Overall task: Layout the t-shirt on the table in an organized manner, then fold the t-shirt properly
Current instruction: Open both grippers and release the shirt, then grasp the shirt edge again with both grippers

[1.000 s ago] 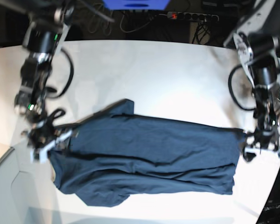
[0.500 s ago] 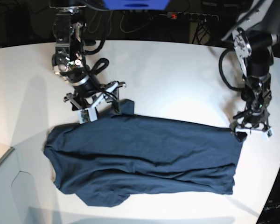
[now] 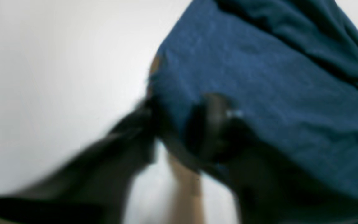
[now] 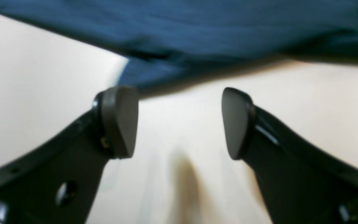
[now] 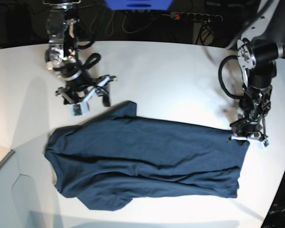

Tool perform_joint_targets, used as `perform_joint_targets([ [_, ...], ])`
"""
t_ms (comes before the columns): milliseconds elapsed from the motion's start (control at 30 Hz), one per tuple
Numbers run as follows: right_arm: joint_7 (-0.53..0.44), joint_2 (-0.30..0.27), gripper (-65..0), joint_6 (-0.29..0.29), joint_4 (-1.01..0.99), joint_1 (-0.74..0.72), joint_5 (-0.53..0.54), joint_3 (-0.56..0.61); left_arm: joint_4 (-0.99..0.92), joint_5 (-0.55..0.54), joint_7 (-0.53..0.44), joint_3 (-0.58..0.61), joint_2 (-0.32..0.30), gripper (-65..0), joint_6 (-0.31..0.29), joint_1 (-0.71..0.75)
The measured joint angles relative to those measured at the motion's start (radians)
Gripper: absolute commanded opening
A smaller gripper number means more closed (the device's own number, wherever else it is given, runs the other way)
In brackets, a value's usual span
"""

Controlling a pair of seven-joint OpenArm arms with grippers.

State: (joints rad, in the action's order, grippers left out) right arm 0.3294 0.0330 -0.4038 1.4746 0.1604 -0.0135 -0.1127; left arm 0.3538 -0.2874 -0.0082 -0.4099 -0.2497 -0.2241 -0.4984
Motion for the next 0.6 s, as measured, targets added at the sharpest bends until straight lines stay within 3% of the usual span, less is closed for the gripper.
perform_joint_targets([
  [267,-0.009,-0.074,-25.0,0.0,-0.243,-0.167,0.001,-0.216,0.018,0.001,0.006,0.0,-0.013,-64.9,-0.008,0.029],
  [467,-0.019,-0.167,-24.9,0.0,-0.536,-0.381,0.013,-0.232,0.08,-0.001,0.0,0.0,-0.043,-64.9,-0.004,0.088],
  [600,-0.022,-0.185,-24.9,-0.001,-0.63,-0.456,0.013,-0.231,0.08,-0.001,0.001,0.0,-0.036,-64.9,-0.004,0.093],
])
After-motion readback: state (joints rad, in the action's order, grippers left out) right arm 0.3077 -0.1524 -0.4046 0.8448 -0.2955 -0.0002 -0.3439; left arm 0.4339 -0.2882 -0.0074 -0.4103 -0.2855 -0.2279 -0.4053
